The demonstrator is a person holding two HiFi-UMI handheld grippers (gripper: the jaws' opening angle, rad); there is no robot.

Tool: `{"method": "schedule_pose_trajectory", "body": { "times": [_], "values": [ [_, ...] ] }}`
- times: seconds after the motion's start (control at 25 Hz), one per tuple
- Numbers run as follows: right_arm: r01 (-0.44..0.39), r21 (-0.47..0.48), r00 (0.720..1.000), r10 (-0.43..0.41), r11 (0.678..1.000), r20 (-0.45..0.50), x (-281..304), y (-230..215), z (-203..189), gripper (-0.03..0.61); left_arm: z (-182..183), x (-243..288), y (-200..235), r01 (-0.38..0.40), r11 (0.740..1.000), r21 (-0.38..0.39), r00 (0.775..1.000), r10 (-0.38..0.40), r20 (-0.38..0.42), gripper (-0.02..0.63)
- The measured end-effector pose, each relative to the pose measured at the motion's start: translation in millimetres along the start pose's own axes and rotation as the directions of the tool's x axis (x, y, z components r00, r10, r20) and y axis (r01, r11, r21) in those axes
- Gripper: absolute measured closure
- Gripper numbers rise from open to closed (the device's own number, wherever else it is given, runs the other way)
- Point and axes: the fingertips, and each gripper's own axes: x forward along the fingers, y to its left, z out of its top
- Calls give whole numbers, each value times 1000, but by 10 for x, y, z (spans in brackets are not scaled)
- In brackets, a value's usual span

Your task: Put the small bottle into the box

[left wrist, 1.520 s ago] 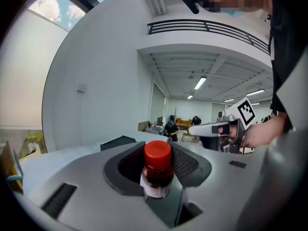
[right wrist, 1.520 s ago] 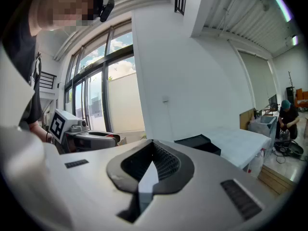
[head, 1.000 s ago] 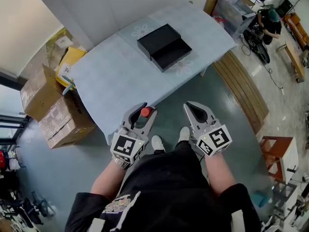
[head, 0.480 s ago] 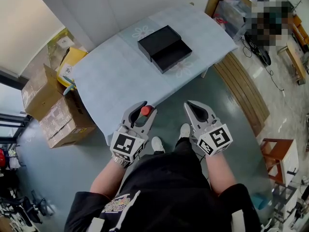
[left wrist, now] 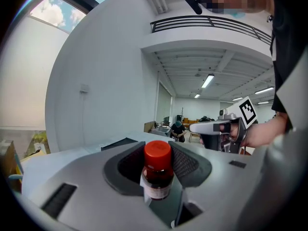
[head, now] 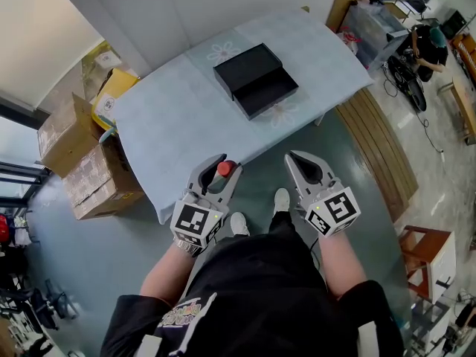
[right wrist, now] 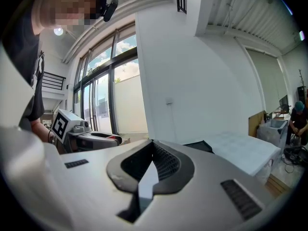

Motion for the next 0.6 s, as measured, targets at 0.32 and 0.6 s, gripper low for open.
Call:
{"method": "schedule_pose_trajectory", "body": {
  "times": [0.32, 0.6],
  "values": [
    [-50, -9, 999, 50, 999, -13, 47, -542, 90, 571, 48, 477, 2, -72, 997, -30, 997, 72, -2, 462],
    [-98, -9, 995, 97, 995, -15, 100, -1023, 150, 571, 87, 913, -24, -132, 990, -42, 991, 132, -10, 462]
  ]
}}
